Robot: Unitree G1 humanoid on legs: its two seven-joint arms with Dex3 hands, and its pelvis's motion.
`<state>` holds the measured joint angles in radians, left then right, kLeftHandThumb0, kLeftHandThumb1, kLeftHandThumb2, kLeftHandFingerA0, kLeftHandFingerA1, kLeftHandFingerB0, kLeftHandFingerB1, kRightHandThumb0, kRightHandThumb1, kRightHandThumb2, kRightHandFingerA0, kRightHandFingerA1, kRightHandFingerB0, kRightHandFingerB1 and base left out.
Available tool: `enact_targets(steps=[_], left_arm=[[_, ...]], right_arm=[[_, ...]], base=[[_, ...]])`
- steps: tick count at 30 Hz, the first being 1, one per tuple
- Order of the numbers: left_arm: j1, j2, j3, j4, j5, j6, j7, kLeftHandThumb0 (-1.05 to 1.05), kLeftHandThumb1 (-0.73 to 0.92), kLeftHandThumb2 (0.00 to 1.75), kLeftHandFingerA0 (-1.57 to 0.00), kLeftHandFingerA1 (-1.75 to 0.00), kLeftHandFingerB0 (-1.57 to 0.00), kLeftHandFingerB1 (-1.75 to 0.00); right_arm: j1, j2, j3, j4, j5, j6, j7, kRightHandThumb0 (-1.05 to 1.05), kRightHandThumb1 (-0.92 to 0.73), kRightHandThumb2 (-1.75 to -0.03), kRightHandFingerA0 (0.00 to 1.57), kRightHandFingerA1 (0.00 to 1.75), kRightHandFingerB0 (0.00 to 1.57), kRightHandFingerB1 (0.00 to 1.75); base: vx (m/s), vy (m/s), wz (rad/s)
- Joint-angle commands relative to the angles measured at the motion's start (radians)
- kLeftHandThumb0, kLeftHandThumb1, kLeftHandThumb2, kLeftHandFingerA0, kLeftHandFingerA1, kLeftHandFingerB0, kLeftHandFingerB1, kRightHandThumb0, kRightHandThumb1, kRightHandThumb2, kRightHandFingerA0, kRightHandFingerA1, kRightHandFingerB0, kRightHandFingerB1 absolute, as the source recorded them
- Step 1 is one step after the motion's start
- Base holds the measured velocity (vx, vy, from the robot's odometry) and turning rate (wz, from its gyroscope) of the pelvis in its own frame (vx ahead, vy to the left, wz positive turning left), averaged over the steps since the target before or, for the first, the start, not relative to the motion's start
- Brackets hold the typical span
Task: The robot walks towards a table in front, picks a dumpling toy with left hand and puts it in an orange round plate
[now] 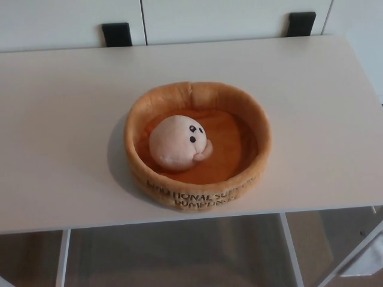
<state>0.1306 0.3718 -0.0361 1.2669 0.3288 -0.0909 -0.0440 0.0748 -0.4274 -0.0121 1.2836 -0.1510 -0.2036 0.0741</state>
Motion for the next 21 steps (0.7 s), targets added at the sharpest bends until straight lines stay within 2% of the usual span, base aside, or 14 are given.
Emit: enact_targets(steps=[1, 9, 10, 14, 18, 19, 21], left_arm=[[-0.018, 0.026, 0.002, 0.029, -0.019, -0.032, 0.015, -0.38, 0.69, 0.60, -0.56, -0.43, -0.43, -0.35], [-0.013, 0.028, -0.009, 0.041, -0.025, -0.032, 0.007, -0.38, 0.70, 0.60, -0.53, -0.42, -0.39, -0.35], [-0.025, 0.023, -0.007, 0.041, -0.027, -0.037, 0.012, -0.36, 0.69, 0.61, -0.58, -0.44, -0.47, -0.37], [-0.026, 0.021, -0.015, 0.044, -0.024, -0.036, 0.008, -0.38, 0.71, 0.61, -0.57, -0.43, -0.48, -0.37], [-0.027, 0.023, -0.013, 0.044, -0.037, -0.030, -0.005, -0.36, 0.71, 0.61, -0.52, -0.41, -0.36, -0.33], [-0.028, 0.025, -0.019, 0.045, -0.031, -0.031, -0.008, -0.38, 0.72, 0.62, -0.54, -0.42, -0.43, -0.36], [-0.029, 0.026, -0.025, 0.045, -0.026, -0.033, -0.009, -0.38, 0.72, 0.62, -0.54, -0.42, -0.43, -0.36]], right_arm=[[-0.012, 0.003, -0.006, 0.015, 0.000, 0.007, -0.015, -0.09, -0.57, -0.57, 0.64, 0.46, 0.55, 0.42], [0.008, -0.004, -0.004, -0.001, 0.000, -0.002, -0.010, -0.09, -0.57, -0.57, 0.65, 0.47, 0.54, 0.42], [-0.009, -0.005, -0.006, 0.012, -0.001, 0.003, -0.012, -0.09, -0.58, -0.57, 0.64, 0.46, 0.55, 0.42], [-0.008, -0.006, -0.011, 0.018, 0.002, -0.001, -0.017, -0.08, -0.57, -0.57, 0.65, 0.47, 0.56, 0.43], [-0.017, -0.004, -0.010, 0.027, -0.002, 0.003, -0.018, -0.09, -0.57, -0.57, 0.64, 0.46, 0.55, 0.42], [-0.018, -0.004, -0.011, 0.023, -0.001, 0.003, -0.017, -0.08, -0.57, -0.57, 0.66, 0.47, 0.55, 0.42], [-0.017, -0.005, -0.012, 0.020, 0.001, 0.003, -0.016, -0.08, -0.57, -0.57, 0.66, 0.47, 0.55, 0.42]], base=[[0.00, 0.000, 0.00], [0.00, 0.000, 0.00], [0.00, 0.000, 0.00], [0.00, 0.000, 0.00], [0.00, 0.000, 0.00], [0.00, 0.000, 0.00], [0.00, 0.000, 0.00]])
